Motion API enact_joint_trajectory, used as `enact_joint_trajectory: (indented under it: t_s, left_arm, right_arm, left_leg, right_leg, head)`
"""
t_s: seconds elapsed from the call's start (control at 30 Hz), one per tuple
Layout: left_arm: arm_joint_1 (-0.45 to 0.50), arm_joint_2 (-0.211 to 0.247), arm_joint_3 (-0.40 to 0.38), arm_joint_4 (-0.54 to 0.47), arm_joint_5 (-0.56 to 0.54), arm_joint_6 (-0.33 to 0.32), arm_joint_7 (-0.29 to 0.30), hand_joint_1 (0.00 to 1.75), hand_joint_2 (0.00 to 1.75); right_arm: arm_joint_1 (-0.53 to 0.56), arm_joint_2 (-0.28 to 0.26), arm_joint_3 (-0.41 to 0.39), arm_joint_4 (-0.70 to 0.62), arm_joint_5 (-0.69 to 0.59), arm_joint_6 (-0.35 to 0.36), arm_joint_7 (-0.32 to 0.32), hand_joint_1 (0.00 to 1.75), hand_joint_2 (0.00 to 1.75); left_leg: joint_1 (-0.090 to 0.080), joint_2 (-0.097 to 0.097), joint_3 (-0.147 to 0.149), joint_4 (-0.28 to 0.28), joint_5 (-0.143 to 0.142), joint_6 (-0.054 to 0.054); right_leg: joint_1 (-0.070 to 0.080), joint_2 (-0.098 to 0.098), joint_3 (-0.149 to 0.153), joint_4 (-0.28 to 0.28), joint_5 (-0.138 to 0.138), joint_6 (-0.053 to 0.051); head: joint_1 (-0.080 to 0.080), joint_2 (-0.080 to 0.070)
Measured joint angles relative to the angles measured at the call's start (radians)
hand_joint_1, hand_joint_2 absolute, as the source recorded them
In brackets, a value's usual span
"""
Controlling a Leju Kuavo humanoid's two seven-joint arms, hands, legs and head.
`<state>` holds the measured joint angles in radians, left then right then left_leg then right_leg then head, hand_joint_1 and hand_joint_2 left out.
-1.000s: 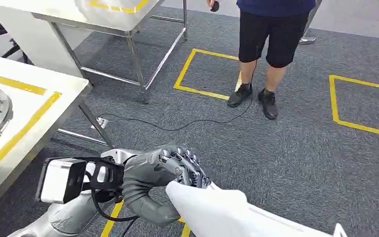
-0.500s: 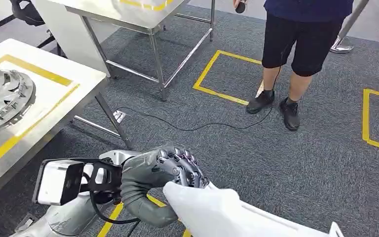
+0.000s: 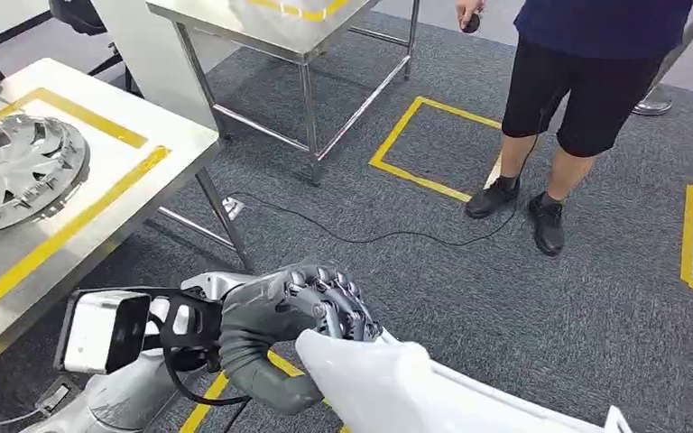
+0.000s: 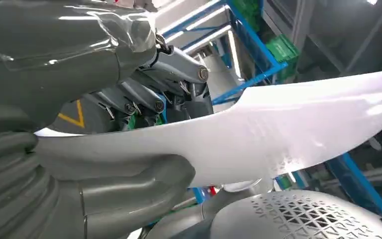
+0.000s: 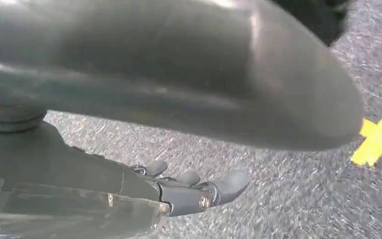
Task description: Take the parts from the cabinet and place them on the table.
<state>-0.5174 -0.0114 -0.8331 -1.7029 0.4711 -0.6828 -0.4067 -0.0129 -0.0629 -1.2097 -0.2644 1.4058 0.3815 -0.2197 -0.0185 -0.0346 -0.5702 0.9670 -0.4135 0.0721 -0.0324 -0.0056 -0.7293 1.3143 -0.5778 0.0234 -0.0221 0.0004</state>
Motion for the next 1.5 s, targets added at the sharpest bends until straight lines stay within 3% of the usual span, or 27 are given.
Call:
enact_joint_trajectory:
  t_s: [0.03, 0.1, 0.13, 0.17, 0.2, 0.3, 0.37, 0.4, 0.47, 0.5, 0.53, 0.6, 0.63, 0.67, 0.8, 0.83, 0.87, 0.9, 1.0, 1.03, 1.1, 1.17, 1.23, 1.33, 1.4, 1.43, 1.5]
  left_arm:
    - [0.001, 0.000, 0.000, 0.000, 0.000, -0.001, 0.000, 1.54, 1.75]
    - [0.000, 0.000, -0.001, 0.000, 0.000, -0.002, 0.000, 1.54, 1.75]
    - [0.000, 0.000, -0.002, 0.000, 0.000, -0.002, 0.000, 1.54, 1.75]
    - [0.001, 0.000, -0.002, 0.000, 0.000, -0.003, 0.000, 1.54, 1.75]
    - [0.000, -0.004, -0.003, 0.000, -0.003, -0.003, 0.004, 1.54, 1.75]
    - [0.000, 0.002, -0.005, 0.000, -0.001, -0.003, 0.004, 1.54, 1.75]
    - [-0.002, 0.003, -0.005, 0.000, -0.002, -0.002, 0.004, 1.54, 1.75]
    - [-0.003, 0.003, -0.005, 0.000, -0.001, -0.002, 0.004, 1.54, 1.75]
    - [-0.001, 0.005, -0.007, 0.000, -0.001, -0.002, 0.004, 1.54, 1.75]
    - [0.000, 0.006, -0.008, 0.000, -0.002, -0.002, 0.004, 1.54, 1.75]
    - [0.000, 0.008, -0.008, 0.000, -0.001, -0.002, 0.004, 1.54, 1.75]
    - [-0.001, 0.008, -0.008, 0.000, -0.002, -0.001, 0.004, 1.54, 1.75]
    - [-0.003, 0.007, -0.008, 0.000, -0.001, 0.000, 0.004, 1.54, 1.75]
    - [-0.005, 0.006, -0.008, 0.000, -0.001, 0.000, 0.004, 1.54, 1.75]
    - [-0.008, 0.004, -0.008, 0.000, -0.002, 0.003, 0.004, 1.54, 1.75]
    - [-0.005, 0.003, -0.007, -0.003, -0.002, 0.003, 0.004, 1.54, 1.75]
    - [-0.010, 0.002, -0.008, -0.002, 0.000, 0.003, 0.003, 1.54, 1.75]
    - [-0.014, -0.002, -0.010, -0.002, -0.001, 0.004, 0.003, 1.54, 1.75]
    - [-0.006, -0.003, -0.014, 0.002, -0.002, 0.004, 0.005, 1.54, 1.75]
    - [-0.003, -0.003, -0.014, 0.003, -0.002, 0.004, 0.005, 1.54, 1.75]
    - [-0.003, -0.003, -0.014, 0.003, -0.002, 0.004, 0.006, 1.54, 1.75]
    - [-0.002, -0.003, -0.014, 0.003, -0.002, 0.004, 0.006, 1.54, 1.75]
    - [-0.001, -0.003, -0.014, 0.004, -0.003, 0.004, 0.009, 1.54, 1.75]
    - [0.000, 0.004, -0.013, 0.006, -0.002, 0.004, 0.008, 1.54, 1.75]
    - [-0.003, 0.005, -0.013, 0.006, -0.002, 0.004, 0.008, 1.54, 1.75]
    - [-0.003, 0.004, -0.013, 0.006, -0.002, 0.005, 0.008, 1.54, 1.75]
    - [-0.001, 0.007, -0.013, 0.010, -0.005, 0.005, 0.008, 1.54, 1.75]
  right_arm:
    - [0.000, -0.001, 0.000, 0.000, 0.002, 0.000, 0.001, 0.00, 0.00]
    - [0.000, -0.001, 0.000, -0.002, 0.003, 0.000, 0.001, 0.00, 0.00]
    - [0.001, 0.000, 0.000, -0.001, 0.004, 0.000, 0.001, 0.00, 0.00]
    - [0.000, 0.011, 0.000, 0.000, 0.005, 0.000, 0.002, 0.00, 0.00]
    - [-0.002, 0.005, 0.000, -0.002, 0.004, 0.000, 0.002, 0.00, 0.00]
    - [-0.005, 0.008, 0.000, -0.002, 0.007, 0.000, 0.002, 0.00, 0.00]
    - [-0.005, 0.008, 0.000, -0.003, 0.007, 0.000, 0.002, 0.00, 0.00]
    - [-0.003, 0.008, 0.000, -0.003, 0.007, 0.000, 0.002, 0.00, 0.00]
    - [0.002, 0.007, 0.000, -0.003, 0.007, 0.000, 0.002, 0.00, 0.00]
    - [0.002, 0.006, 0.000, -0.003, 0.007, 0.000, 0.002, 0.00, 0.00]
    - [0.001, 0.006, 0.000, -0.003, 0.007, 0.000, 0.002, 0.00, 0.00]
    - [-0.001, 0.006, 0.000, -0.003, 0.007, 0.000, 0.002, 0.00, 0.00]
    - [-0.001, 0.008, 0.000, -0.003, 0.008, 0.000, 0.002, 0.00, 0.00]
    - [-0.001, 0.014, 0.000, -0.002, 0.008, 0.000, 0.002, 0.00, 0.00]
    - [-0.005, 0.016, 0.000, -0.002, 0.010, 0.000, 0.002, 0.00, 0.00]
    - [-0.007, 0.018, 0.000, -0.002, 0.010, 0.000, 0.002, 0.00, 0.00]
    - [-0.007, 0.016, 0.000, -0.002, 0.010, 0.001, 0.002, 0.00, 0.00]
    - [-0.006, 0.016, 0.001, -0.002, 0.010, 0.000, 0.001, 0.00, 0.00]
    - [0.005, 0.006, 0.000, -0.002, 0.010, 0.000, 0.003, 0.00, 0.00]
    - [0.006, 0.005, 0.000, -0.002, 0.010, 0.000, 0.003, 0.00, 0.00]
    - [0.004, 0.002, 0.000, -0.003, 0.010, 0.000, 0.003, 0.00, 0.00]
    - [0.005, 0.000, 0.000, -0.002, 0.010, 0.000, 0.002, 0.00, 0.00]
    - [0.003, 0.002, 0.000, -0.002, 0.010, 0.000, 0.000, 0.00, 0.00]
    - [-0.004, 0.007, 0.000, -0.002, 0.010, 0.000, 0.000, 0.00, 0.00]
    - [-0.003, 0.008, 0.000, -0.003, 0.008, -0.001, 0.000, 0.00, 0.00]
    - [-0.002, 0.010, 0.000, -0.003, 0.002, -0.001, 0.000, 0.00, 0.00]
    - [0.001, 0.010, -0.006, -0.003, -0.012, -0.001, 0.005, 0.00, 0.00]
  left_leg:
    - [0.005, -0.013, 0.000, 0.004, -0.004, -0.006]
    - [0.019, -0.038, -0.001, 0.025, -0.017, -0.026]
    - [0.021, -0.048, -0.009, 0.046, -0.030, -0.041]
    - [0.016, -0.058, -0.024, 0.068, -0.043, -0.056]
    - [0.019, -0.068, -0.033, 0.079, -0.049, -0.057]
    - [0.030, -0.084, -0.037, 0.078, -0.048, -0.062]
    - [0.026, -0.004, -0.058, 0.127, -0.073, -0.069]
    - [0.029, 0.018, -0.095, 0.200, -0.108, -0.071]
    - [0.029, 0.029, -0.181, 0.351, -0.165, -0.072]
    - [0.029, 0.029, -0.207, 0.389, -0.168, -0.070]
    - [0.029, 0.029, -0.207, 0.379, -0.151, -0.066]
    - [0.019, 0.041, -0.140, 0.235, -0.064, -0.043]
    - [0.005, 0.072, -0.093, 0.147, -0.025, -0.024]
    - [-0.014, 0.130, -0.067, 0.102, -0.034, -0.006]
    - [-0.021, 0.090, -0.057, 0.066, -0.029, 0.001]
    - [-0.002, 0.075, -0.021, 0.027, -0.009, 0.004]
    - [-0.005, 0.063, -0.009, 0.010, -0.005, 0.001]
    - [-0.004, 0.051, -0.006, 0.008, 0.004, 0.006]
    - [-0.003, 0.001, -0.007, 0.011, 0.002, 0.003]
    - [-0.002, -0.015, -0.006, 0.012, 0.001, 0.001]
    - [0.003, -0.047, -0.004, 0.021, -0.007, -0.010]
    - [0.010, -0.071, -0.012, 0.047, -0.024, -0.030]
    - [0.004, -0.089, -0.029, 0.064, -0.034, -0.041]
    - [0.013, -0.105, -0.034, 0.071, -0.039, -0.047]
    - [0.010, -0.013, -0.067, 0.141, -0.079, -0.060]
    - [0.014, 0.016, -0.107, 0.219, -0.113, -0.065]
    - [0.020, 0.031, -0.190, 0.363, -0.160, -0.068]
  right_leg:
    - [-0.006, 0.000, 0.007, -0.030, 0.023, 0.017]
    - [-0.021, 0.007, 0.077, -0.183, 0.098, 0.054]
    - [-0.035, 0.038, 0.113, -0.262, 0.125, 0.072]
    - [-0.028, 0.066, 0.106, -0.246, 0.113, 0.063]
    - [-0.030, 0.059, 0.107, -0.241, 0.111, 0.034]
    - [-0.026, 0.034, 0.109, -0.241, 0.109, 0.011]
    - [-0.020, 0.021, 0.115, -0.244, 0.106, 0.001]
    - [-0.015, 0.012, 0.117, -0.244, 0.103, -0.003]
    - [-0.008, -0.013, 0.118, -0.244, 0.099, -0.010]
    - [-0.004, -0.024, 0.118, -0.244, 0.097, -0.012]
    - [0.000, -0.034, 0.120, -0.244, 0.095, -0.015]
    - [0.010, -0.056, 0.131, -0.244, 0.088, -0.018]
    - [0.013, -0.066, 0.138, -0.247, 0.084, -0.020]
    - [0.013, -0.076, 0.147, -0.253, 0.082, -0.018]
    - [0.014, -0.132, 0.169, -0.278, 0.082, -0.004]
    - [0.013, -0.112, 0.170, -0.277, 0.078, 0.000]
    - [0.009, -0.056, 0.169, -0.258, 0.069, -0.003]
    - [0.009, -0.024, 0.142, -0.203, 0.045, -0.009]
    - [0.007, -0.001, 0.020, -0.001, -0.011, -0.004]
    - [0.006, 0.000, 0.008, -0.001, 0.004, 0.005]
    - [-0.003, 0.003, 0.053, -0.132, 0.080, 0.034]
    - [-0.016, 0.050, 0.110, -0.271, 0.138, 0.052]
    - [-0.009, 0.054, 0.112, -0.265, 0.133, 0.017]
    - [-0.016, 0.031, 0.114, -0.266, 0.130, -0.002]
    - [-0.007, 0.022, 0.121, -0.267, 0.125, -0.013]
    - [-0.004, 0.015, 0.121, -0.267, 0.123, -0.016]
    - [0.000, -0.002, 0.121, -0.266, 0.119, -0.020]
  head:
    - [-0.001, 0.000]
    - [0.000, 0.000]
    - [0.001, 0.000]
    - [0.016, 0.000]
    - [0.010, 0.000]
    - [0.008, 0.000]
    - [-0.002, 0.000]
    - [-0.002, 0.000]
    - [-0.003, 0.000]
    - [-0.003, 0.000]
    - [-0.003, 0.000]
    - [-0.003, 0.000]
    - [-0.003, 0.000]
    - [0.000, 0.000]
    - [-0.006, 0.000]
    - [-0.004, 0.000]
    - [-0.002, 0.000]
    - [-0.005, 0.000]
    - [0.000, 0.000]
    - [0.002, 0.000]
    - [0.002, 0.000]
    - [0.003, 0.000]
    - [0.008, 0.000]
    - [0.006, 0.000]
    - [-0.007, 0.000]
    - [-0.006, 0.000]
    - [-0.007, 0.000]
